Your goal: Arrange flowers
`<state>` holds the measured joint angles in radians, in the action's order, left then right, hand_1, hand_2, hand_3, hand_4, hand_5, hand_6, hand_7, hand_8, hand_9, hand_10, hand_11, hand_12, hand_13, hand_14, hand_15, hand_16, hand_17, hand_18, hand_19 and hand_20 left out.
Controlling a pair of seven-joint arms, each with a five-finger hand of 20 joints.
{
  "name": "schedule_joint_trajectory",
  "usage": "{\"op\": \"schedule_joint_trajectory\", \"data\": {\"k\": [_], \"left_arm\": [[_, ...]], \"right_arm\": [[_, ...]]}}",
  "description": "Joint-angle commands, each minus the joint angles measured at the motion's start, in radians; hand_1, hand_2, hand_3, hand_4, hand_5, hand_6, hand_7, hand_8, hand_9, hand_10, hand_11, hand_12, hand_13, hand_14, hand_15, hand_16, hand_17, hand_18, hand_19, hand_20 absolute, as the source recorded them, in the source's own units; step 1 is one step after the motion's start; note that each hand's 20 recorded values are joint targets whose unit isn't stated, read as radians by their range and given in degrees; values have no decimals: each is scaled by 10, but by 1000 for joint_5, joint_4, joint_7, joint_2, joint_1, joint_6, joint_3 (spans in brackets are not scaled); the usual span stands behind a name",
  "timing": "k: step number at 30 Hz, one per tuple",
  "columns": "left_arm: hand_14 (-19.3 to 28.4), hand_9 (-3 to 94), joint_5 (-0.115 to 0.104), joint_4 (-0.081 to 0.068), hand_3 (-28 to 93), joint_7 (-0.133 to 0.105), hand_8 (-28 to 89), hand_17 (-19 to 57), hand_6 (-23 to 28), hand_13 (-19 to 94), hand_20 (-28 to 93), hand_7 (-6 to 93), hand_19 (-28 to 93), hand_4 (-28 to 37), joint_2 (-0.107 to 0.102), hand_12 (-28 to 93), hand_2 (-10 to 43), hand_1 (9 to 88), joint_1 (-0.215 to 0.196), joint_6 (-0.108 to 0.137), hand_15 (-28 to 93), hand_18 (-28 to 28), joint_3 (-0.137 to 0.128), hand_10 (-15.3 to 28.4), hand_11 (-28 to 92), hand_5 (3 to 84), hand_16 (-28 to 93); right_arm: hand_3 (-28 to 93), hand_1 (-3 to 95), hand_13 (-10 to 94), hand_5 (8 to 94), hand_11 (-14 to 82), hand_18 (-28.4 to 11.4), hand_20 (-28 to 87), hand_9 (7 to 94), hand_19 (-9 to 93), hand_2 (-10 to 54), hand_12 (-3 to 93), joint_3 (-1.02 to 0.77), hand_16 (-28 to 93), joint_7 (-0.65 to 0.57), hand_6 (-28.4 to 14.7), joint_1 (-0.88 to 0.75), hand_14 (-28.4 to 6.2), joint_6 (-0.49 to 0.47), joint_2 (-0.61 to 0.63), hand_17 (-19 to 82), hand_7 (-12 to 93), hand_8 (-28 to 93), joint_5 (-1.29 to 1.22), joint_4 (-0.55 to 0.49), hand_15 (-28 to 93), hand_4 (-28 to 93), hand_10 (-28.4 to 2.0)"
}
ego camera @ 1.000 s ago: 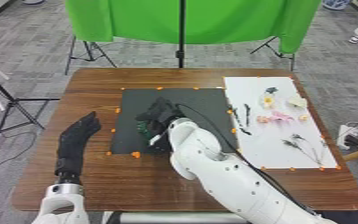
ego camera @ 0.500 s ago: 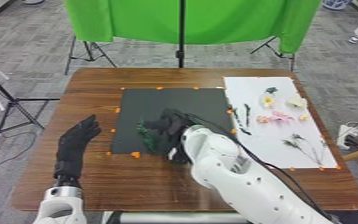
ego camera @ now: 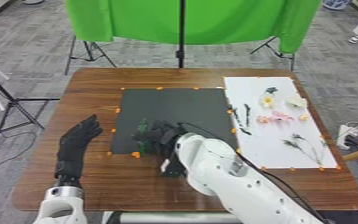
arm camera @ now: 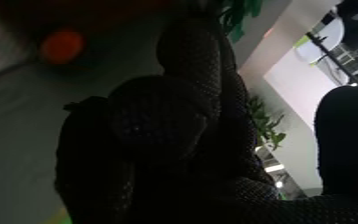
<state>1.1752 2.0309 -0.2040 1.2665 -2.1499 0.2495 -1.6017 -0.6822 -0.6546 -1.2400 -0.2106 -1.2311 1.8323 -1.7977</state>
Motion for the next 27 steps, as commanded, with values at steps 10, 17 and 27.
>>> {"op": "schedule_joint_trajectory", "data": {"k": [10, 17, 27], "left_arm": [[164, 383, 5, -11, 686, 13, -55, 40, 50, 300, 192, 102, 123, -283, 29, 123, 40, 180, -19, -21, 300, 126, 9, 126, 189, 429, -4], [165, 387, 8, -6, 691, 15, -55, 40, 50, 301, 192, 107, 123, -283, 30, 124, 31, 197, -24, -24, 304, 126, 9, 126, 194, 430, -6], [166, 390, 13, 0, 691, 18, -57, 41, 49, 303, 192, 113, 124, -283, 25, 124, 27, 206, -26, -28, 308, 126, 5, 127, 198, 432, -8]], "right_arm": [[590, 210, 843, 698, 337, -125, 323, 768, 911, 43, 292, -284, 320, 108, -57, -190, -101, 113, 159, 606, 155, -52, 196, -189, 512, -125, -184], [694, 338, 617, 612, 213, -210, 439, 611, 730, -92, 246, -641, 253, 127, -44, -483, -162, 258, 337, 339, 183, -68, 447, -331, 465, -166, -182], [682, 300, 606, 578, 203, -219, 505, 580, 784, -95, 242, -1062, 273, 93, -51, -866, -160, 126, 397, 340, 158, -69, 504, -364, 519, -229, -181]]}}
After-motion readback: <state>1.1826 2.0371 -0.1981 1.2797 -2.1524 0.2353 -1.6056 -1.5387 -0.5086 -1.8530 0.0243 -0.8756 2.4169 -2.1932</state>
